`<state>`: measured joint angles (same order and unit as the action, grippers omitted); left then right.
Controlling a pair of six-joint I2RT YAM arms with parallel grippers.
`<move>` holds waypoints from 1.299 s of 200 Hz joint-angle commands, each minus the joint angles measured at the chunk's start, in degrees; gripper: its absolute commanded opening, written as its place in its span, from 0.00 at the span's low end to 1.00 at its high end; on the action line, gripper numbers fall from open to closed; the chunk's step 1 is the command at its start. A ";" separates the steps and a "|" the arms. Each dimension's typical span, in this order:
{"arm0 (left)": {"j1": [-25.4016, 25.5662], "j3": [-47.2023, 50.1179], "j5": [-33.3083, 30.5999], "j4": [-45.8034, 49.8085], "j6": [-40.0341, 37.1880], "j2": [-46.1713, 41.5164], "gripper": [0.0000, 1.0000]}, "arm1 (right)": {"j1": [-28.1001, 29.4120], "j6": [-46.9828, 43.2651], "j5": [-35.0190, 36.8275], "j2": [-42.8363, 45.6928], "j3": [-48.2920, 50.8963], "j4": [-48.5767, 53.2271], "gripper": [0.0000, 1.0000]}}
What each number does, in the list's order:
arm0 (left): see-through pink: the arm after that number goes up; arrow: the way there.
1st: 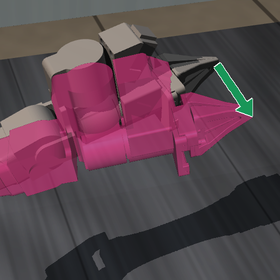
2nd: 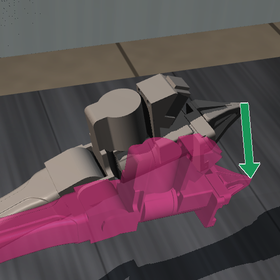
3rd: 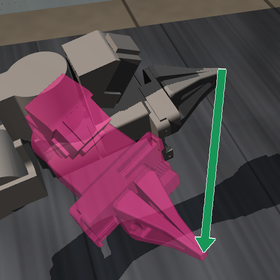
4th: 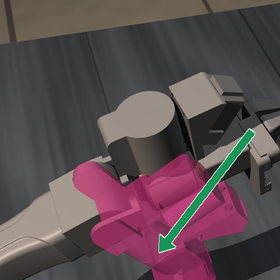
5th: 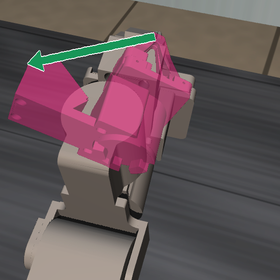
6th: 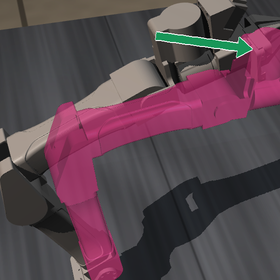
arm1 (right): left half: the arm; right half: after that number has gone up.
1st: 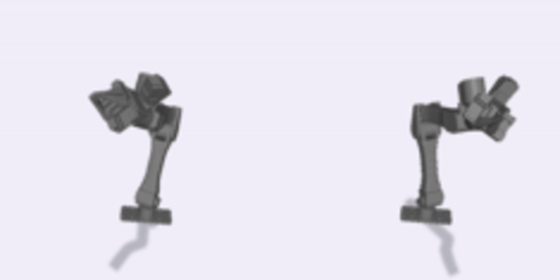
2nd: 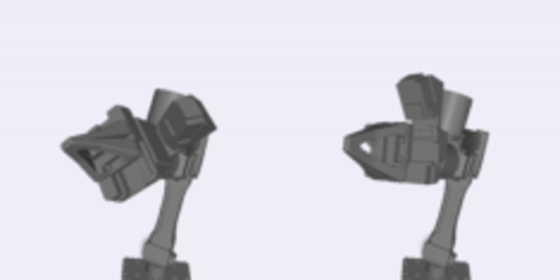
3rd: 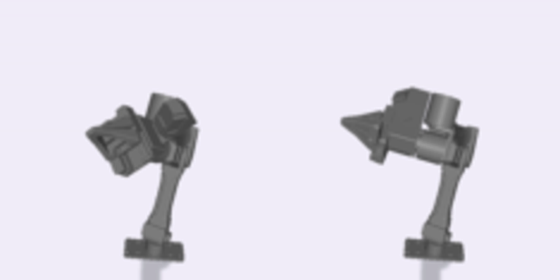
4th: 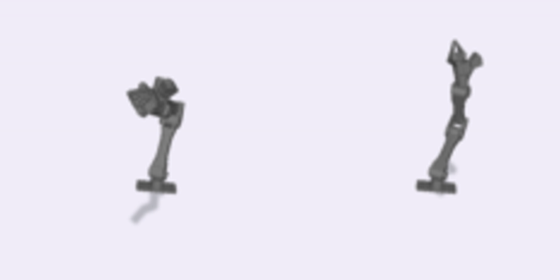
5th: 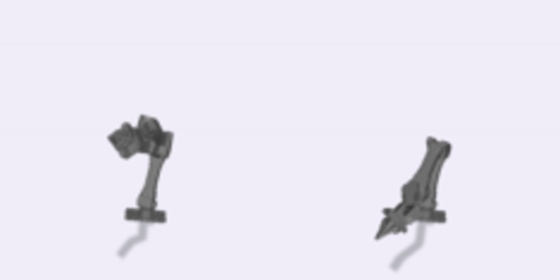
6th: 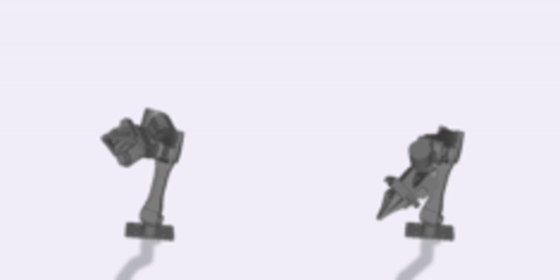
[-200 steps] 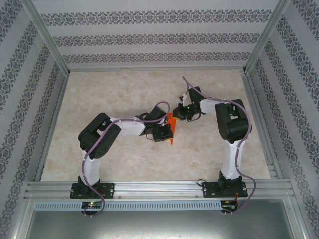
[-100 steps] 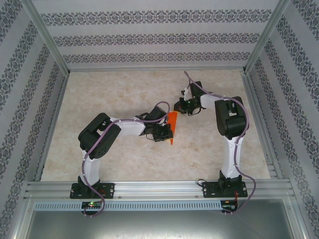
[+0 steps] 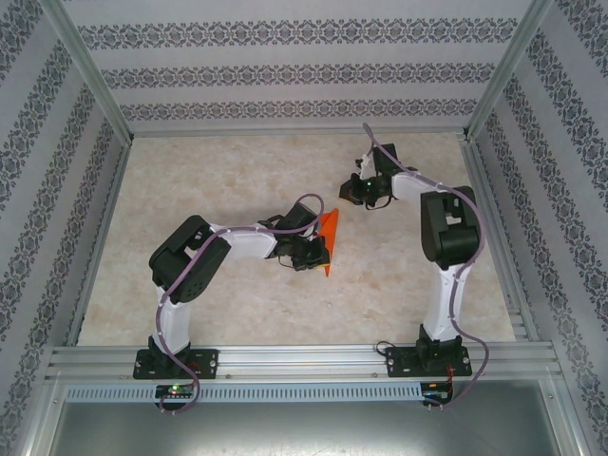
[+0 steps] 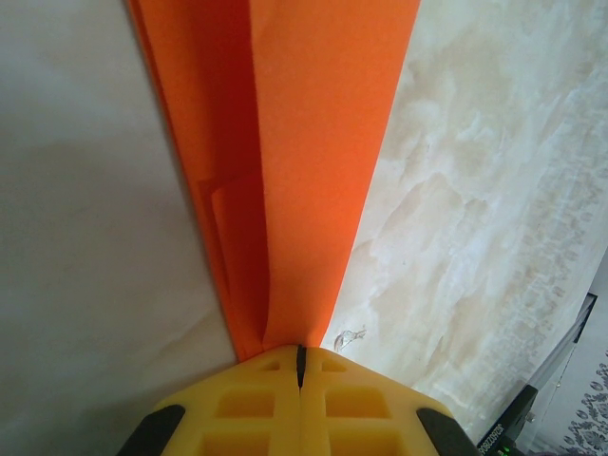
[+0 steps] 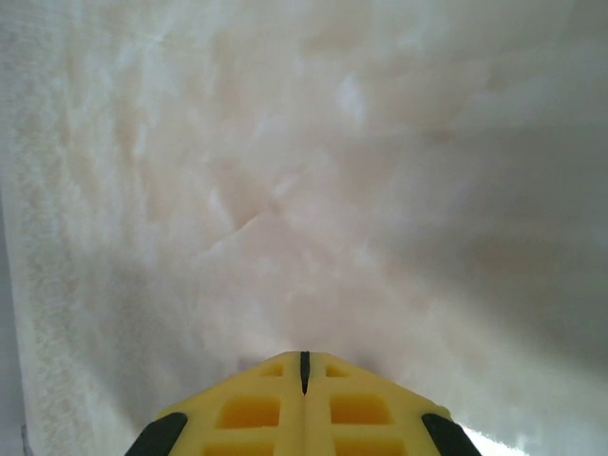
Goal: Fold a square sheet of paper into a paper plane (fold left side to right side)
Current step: Fold the wing for the fifth time at the center of the table.
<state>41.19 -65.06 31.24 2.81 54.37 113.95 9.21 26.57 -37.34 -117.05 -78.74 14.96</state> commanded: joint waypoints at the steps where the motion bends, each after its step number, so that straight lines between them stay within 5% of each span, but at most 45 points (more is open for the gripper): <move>1: 0.83 1.29 -1.12 6.34 -0.67 0.66 0.00 | 0.32 -0.34 -1.35 9.11 6.47 -0.51 0.01; 52: 0.82 1.18 -1.30 6.67 -0.67 0.48 0.01 | 5.30 4.35 -5.59 13.63 18.65 -4.31 0.02; 152: 0.82 0.90 -0.49 4.47 -1.46 -2.44 0.03 | 8.37 5.74 -1.50 2.13 15.15 -3.31 0.02; 200: 0.82 -0.87 -1.12 6.04 -5.24 -8.29 0.11 | 8.34 4.30 0.08 0.90 14.84 -1.46 0.01; 260: 1.52 -0.87 8.00 -1.86 1.09 -4.64 0.11 | 8.37 3.85 0.74 1.60 14.93 -0.97 0.01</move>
<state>41.30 -65.58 34.57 4.89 52.29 106.52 17.63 31.55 -41.23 -114.08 -63.66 11.73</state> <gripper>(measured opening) 0.113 0.038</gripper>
